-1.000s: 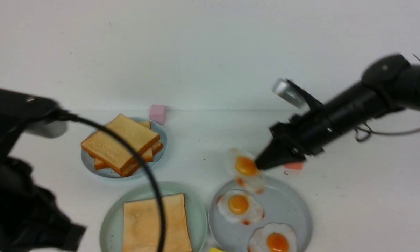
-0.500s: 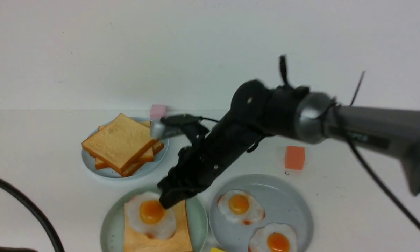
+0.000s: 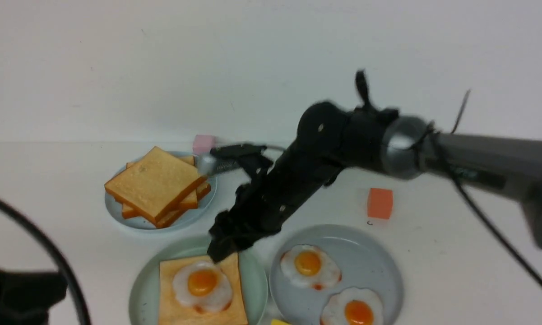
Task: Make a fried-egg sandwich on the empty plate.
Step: Use the left arm to grab a slice of bread
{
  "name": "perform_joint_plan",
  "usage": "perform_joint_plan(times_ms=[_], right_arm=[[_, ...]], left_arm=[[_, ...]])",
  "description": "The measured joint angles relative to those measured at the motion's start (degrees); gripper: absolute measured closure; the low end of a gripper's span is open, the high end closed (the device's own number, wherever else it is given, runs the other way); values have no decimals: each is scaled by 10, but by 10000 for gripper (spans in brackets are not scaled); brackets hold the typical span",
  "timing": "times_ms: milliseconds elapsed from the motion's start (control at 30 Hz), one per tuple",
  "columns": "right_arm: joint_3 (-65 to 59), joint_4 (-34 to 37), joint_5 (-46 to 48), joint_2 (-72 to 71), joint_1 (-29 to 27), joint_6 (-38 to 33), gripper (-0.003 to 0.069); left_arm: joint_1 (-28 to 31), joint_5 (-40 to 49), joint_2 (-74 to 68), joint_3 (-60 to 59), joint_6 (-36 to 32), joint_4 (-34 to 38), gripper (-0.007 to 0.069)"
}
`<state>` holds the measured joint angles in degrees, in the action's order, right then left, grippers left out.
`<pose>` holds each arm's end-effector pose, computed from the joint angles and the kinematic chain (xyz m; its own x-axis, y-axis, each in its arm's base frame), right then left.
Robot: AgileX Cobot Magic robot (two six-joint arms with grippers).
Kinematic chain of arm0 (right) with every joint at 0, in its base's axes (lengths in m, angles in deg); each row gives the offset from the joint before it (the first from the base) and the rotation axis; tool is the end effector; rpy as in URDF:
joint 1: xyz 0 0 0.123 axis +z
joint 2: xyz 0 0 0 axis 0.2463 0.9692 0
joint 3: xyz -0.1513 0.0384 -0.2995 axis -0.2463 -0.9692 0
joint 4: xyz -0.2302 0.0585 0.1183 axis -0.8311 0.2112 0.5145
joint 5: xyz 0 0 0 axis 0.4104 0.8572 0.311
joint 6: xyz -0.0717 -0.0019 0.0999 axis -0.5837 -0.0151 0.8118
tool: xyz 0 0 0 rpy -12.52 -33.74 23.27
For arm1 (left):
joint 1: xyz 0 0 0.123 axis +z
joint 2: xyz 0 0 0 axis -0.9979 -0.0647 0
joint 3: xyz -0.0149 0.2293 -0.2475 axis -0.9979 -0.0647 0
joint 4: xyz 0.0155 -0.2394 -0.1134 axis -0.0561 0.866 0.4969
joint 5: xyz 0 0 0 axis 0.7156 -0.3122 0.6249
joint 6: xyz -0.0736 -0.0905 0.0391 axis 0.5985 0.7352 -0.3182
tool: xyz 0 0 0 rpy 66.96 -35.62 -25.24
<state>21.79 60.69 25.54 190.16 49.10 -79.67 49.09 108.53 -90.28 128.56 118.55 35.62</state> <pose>0.3842 0.3418 0.2268 -0.7053 -0.5347 -0.4654 -0.7080 0.5638 0.4252 0.0978 -0.0545 0.3418 -0.6400 -0.0295 -0.7678 0.2770 0.9232 -0.2664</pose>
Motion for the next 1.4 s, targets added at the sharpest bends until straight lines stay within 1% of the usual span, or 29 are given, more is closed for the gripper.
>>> perform_joint_plan(times_ms=[67,133,167,233,300,333,400,467,533,600,633,667,700,800,833,1000,1067,1133,1167,1267,1400], right_arm=[[35,-51,55,-39,-18,56,176],[71,-118,112,-78,-28,110,143],[79,-132,127,-90,-29,123,137],[97,-203,164,-128,-29,160,129],[103,-252,185,-168,-29,194,126],[103,-274,190,-190,-29,212,125],[98,-307,195,-238,-29,240,125],[77,-312,197,-280,-28,252,124],[49,-308,192,-323,-23,254,123],[-5,-297,169,-375,-12,254,124],[-21,-292,161,-390,-8,252,124],[-60,-282,139,-420,2,244,124],[-83,-273,128,-436,7,238,124],[-158,-250,98,-484,18,222,124],[-177,-245,93,-495,19,220,124],[-263,-227,78,-529,19,217,124],[-276,-224,77,-530,19,217,124],[-280,-224,76,-530,19,217,124],[-281,-224,74,-530,19,217,124],[-281,-223,68,-530,20,217,124],[-281,-223,67,-530,21,217,124]], left_arm=[[0,-25,-43,1,73,-50,625],[8,-32,-97,11,143,-109,626],[12,-32,-113,17,159,-118,626],[44,-39,-158,40,189,-153,626],[87,-47,-199,75,191,-158,626],[115,-52,-217,94,182,-149,626],[181,-55,-251,133,129,-93,626],[236,-51,-288,168,61,-13,626],[287,-38,-320,191,-19,87,624],[340,-19,-367,212,-111,203,623],[359,-12,-381,217,-132,246,622],[385,-8,-409,222,-171,302,617],[404,-6,-432,226,-197,340,610],[442,-9,-496,235,-242,412,573],[447,-13,-513,236,-251,423,561],[451,-44,-602,247,-319,488,414],[450,-61,-626,248,-342,513,356],[450,-80,-644,248,-364,535,314],[450,-97,-659,248,-385,556,288],[450,-125,-682,248,-424,599,270],[450,-154,-718,250,-493,684,263]])
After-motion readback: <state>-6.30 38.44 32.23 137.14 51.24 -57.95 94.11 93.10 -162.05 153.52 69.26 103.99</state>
